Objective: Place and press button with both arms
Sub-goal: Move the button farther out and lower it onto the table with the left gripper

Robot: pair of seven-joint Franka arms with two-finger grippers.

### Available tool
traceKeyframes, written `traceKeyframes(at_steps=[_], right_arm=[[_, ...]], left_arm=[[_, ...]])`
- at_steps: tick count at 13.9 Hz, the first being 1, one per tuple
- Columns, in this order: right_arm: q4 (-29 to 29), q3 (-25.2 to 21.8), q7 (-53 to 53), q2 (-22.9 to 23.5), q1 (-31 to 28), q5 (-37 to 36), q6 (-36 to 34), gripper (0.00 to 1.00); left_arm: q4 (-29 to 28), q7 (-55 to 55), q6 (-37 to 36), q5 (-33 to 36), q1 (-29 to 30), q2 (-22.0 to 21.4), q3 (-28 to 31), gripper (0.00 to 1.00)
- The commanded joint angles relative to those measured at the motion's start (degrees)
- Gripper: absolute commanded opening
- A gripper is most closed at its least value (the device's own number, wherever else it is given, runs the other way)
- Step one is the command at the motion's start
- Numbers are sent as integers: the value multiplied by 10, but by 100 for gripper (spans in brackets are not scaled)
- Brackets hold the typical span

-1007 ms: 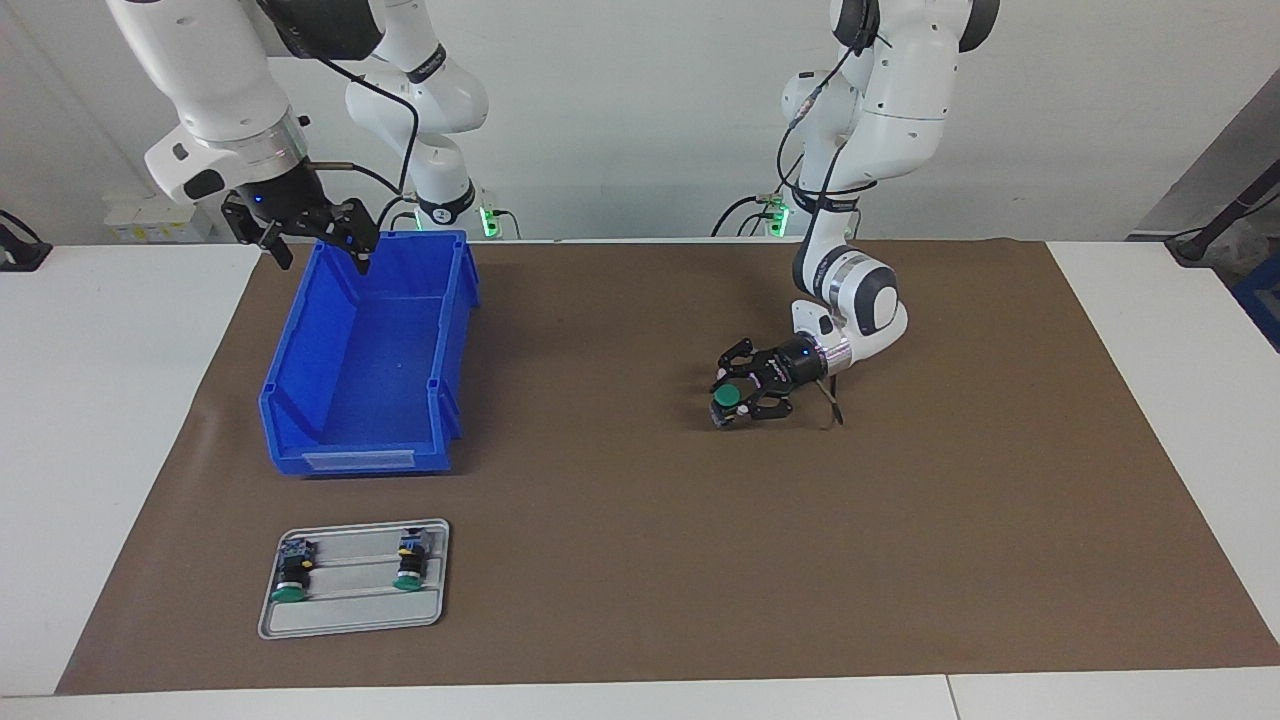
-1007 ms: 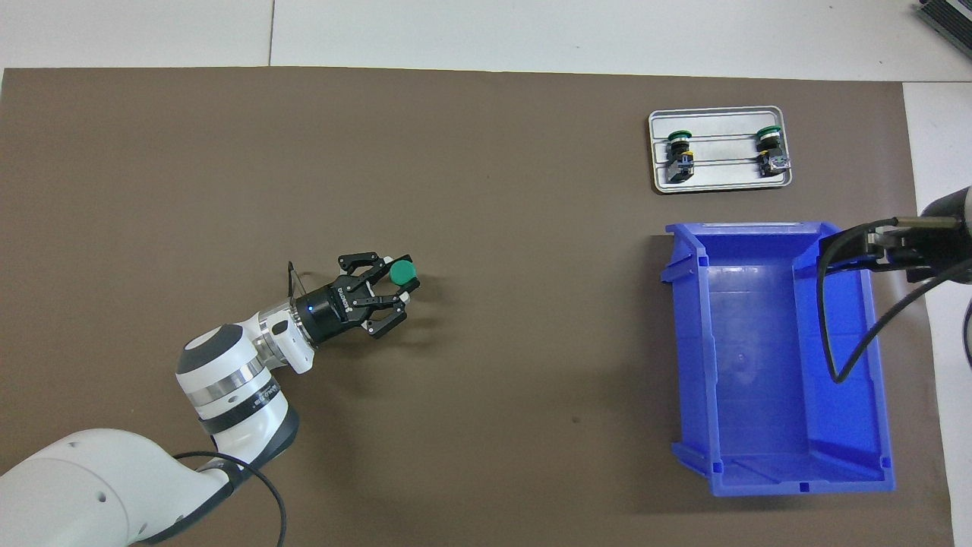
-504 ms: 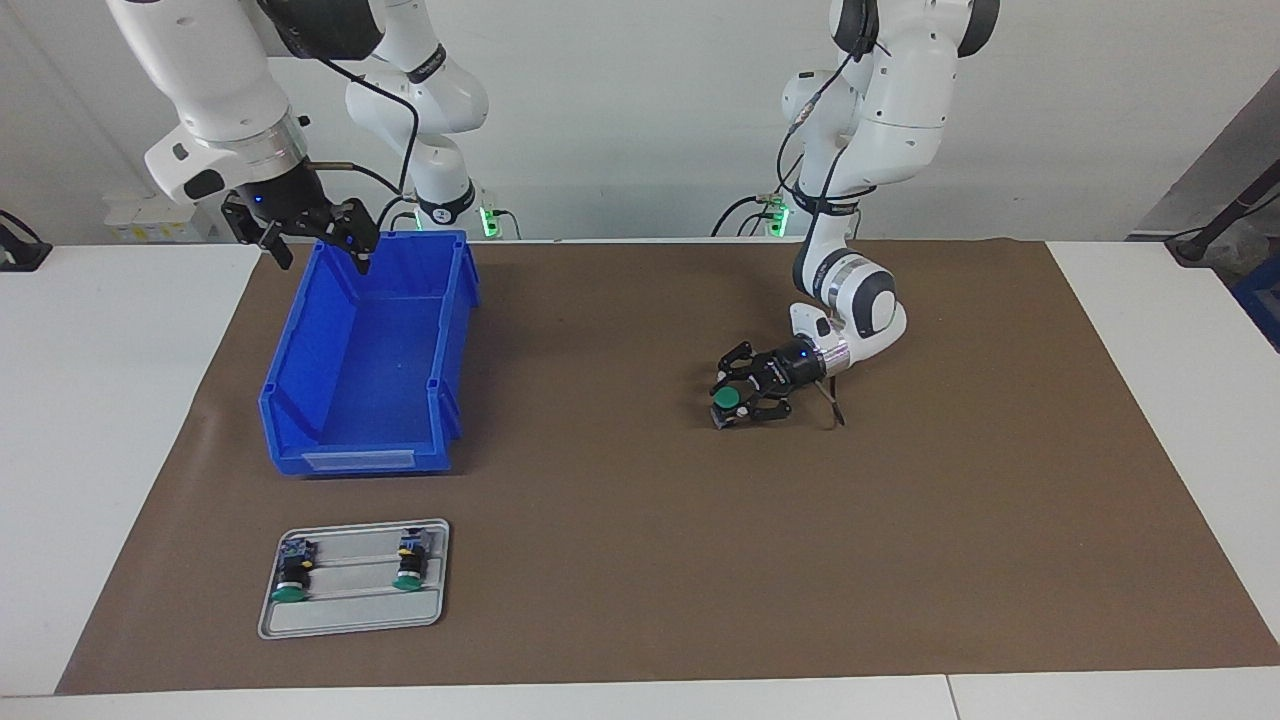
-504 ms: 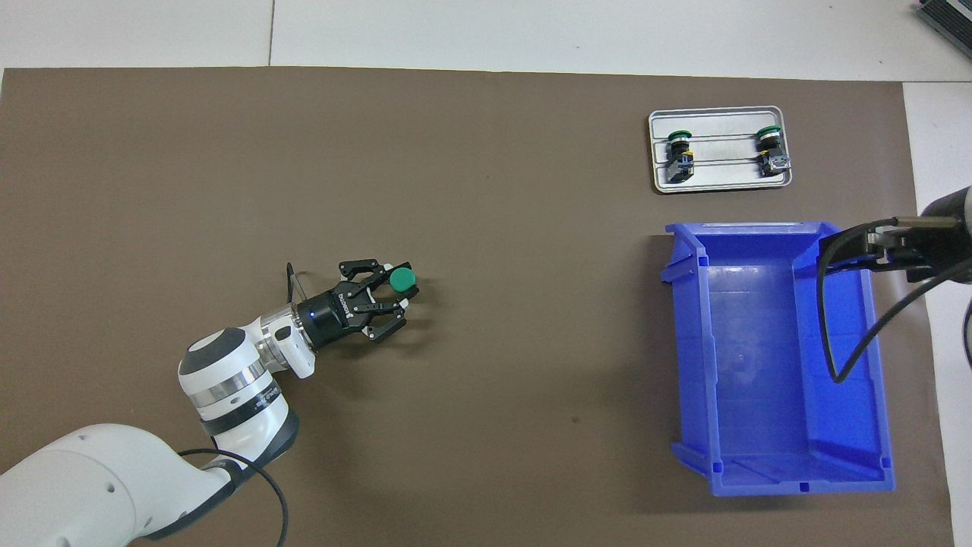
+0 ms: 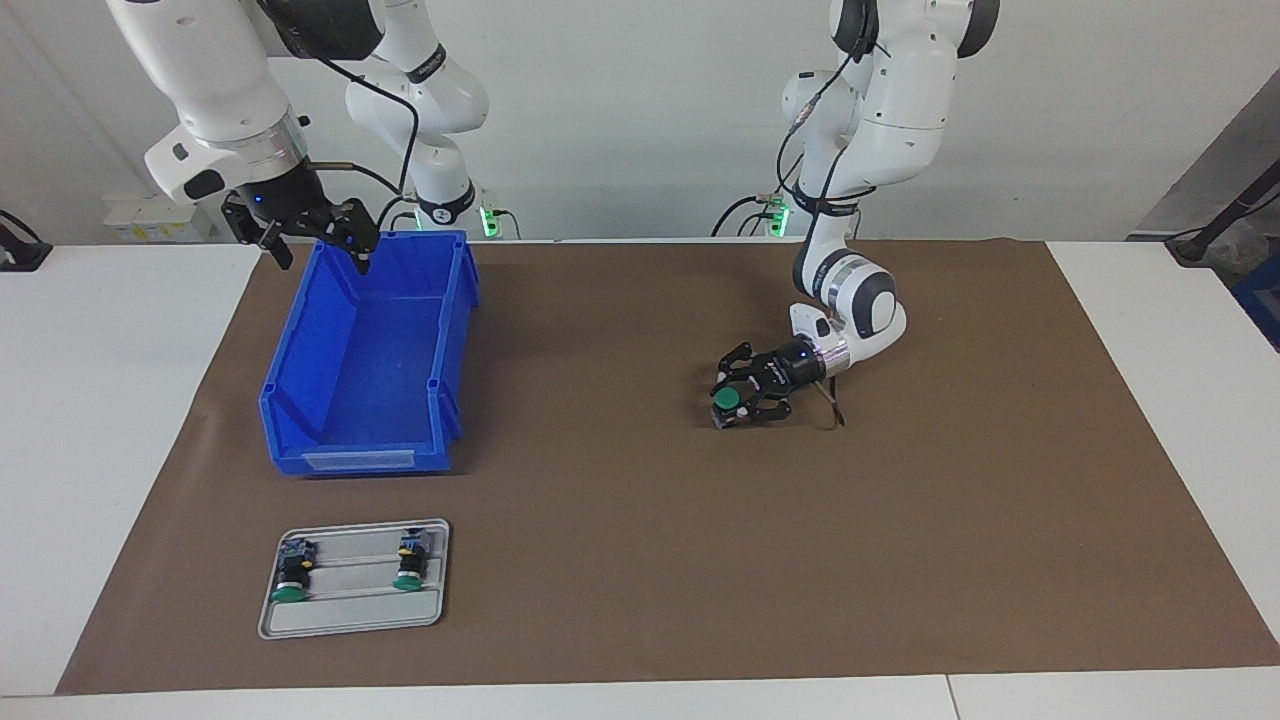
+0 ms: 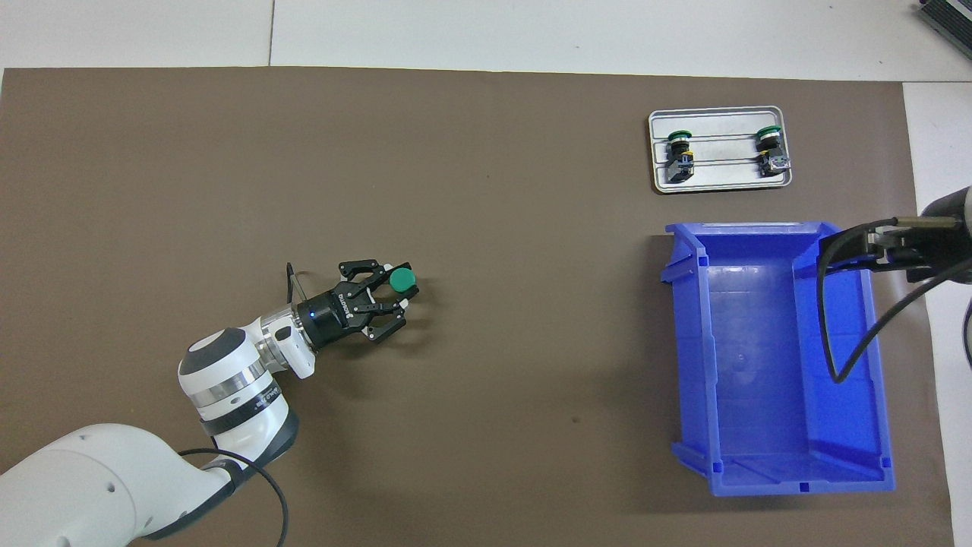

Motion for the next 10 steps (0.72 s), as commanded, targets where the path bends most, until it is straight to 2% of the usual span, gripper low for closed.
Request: traceKeyframes(at_steps=[1,2,6,9,10], right_arm=[[-15,5,3,-12,-5,8,9,100],[-15,5,3,-12,-5,7,9,100],[-15,5,3,-12,-5,8,9,100],[-15,4,3,-12,-5,7,9,100],[-15,5,3,-12,-5,8,9,100]], left_arm=[[-10,14,4,5,-7,-2,6,46],[-11,14,1,6,-7,-2,7,51],[-15,14,0,6,-6,-3,7,60],[-20,14,-1,6,-6,-4,6,83],[-22,15,-2,6,-6,-5,5,84]])
